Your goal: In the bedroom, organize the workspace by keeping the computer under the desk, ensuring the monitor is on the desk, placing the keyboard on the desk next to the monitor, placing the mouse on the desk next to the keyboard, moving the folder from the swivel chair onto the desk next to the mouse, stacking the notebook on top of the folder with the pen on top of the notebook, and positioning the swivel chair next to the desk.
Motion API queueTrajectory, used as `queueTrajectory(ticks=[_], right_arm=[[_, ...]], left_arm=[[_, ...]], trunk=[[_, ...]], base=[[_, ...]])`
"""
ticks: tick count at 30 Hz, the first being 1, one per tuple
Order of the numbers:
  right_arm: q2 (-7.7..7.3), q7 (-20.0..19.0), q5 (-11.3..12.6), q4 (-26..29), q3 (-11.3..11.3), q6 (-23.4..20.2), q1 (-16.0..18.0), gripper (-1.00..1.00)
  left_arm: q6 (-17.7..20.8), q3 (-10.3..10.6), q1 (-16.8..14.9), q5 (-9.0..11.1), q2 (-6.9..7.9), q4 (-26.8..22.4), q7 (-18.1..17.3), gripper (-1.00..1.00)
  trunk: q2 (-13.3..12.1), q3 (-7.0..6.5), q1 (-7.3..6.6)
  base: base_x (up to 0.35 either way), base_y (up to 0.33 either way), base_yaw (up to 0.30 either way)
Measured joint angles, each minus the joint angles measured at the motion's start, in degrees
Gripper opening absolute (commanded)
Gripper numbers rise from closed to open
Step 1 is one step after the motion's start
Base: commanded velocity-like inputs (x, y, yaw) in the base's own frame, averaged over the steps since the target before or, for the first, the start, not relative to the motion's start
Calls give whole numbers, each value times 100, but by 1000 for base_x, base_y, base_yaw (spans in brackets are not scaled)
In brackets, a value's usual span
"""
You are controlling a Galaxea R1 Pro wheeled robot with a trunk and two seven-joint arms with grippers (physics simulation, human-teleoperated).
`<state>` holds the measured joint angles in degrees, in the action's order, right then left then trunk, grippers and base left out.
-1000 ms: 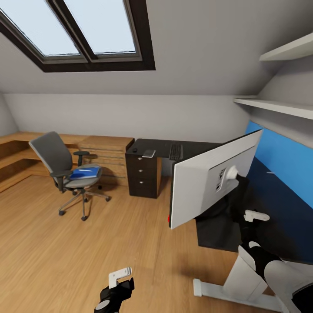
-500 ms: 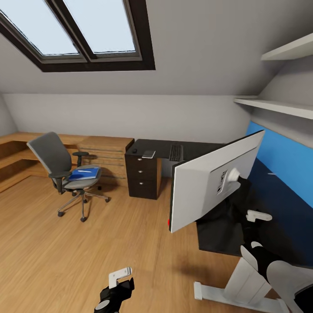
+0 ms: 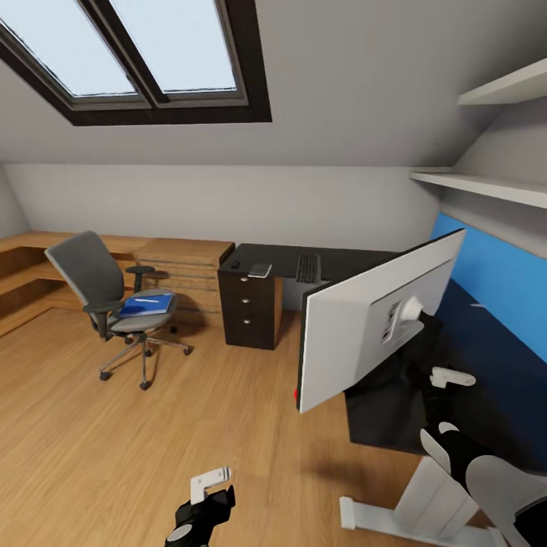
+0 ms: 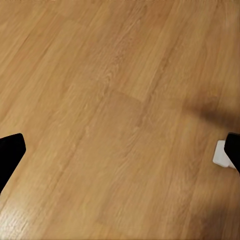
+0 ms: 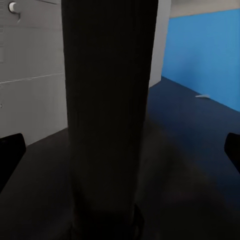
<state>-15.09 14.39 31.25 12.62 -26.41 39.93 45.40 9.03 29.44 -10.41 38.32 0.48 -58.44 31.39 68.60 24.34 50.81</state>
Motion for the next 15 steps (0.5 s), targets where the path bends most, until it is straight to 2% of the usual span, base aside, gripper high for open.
queueTrajectory(ticks=[5, 15], right_arm=[[0, 0, 0, 0, 0, 0, 0, 100], [-5, 0, 0, 0, 0, 1, 0, 100]], left_arm=[[0, 0, 0, -2, 0, 0, 0, 100], [0, 0, 0, -1, 0, 0, -1, 100]], trunk=[[0, 0, 0], [0, 0, 1]], base=[[85, 42, 0], [9, 4, 0]])
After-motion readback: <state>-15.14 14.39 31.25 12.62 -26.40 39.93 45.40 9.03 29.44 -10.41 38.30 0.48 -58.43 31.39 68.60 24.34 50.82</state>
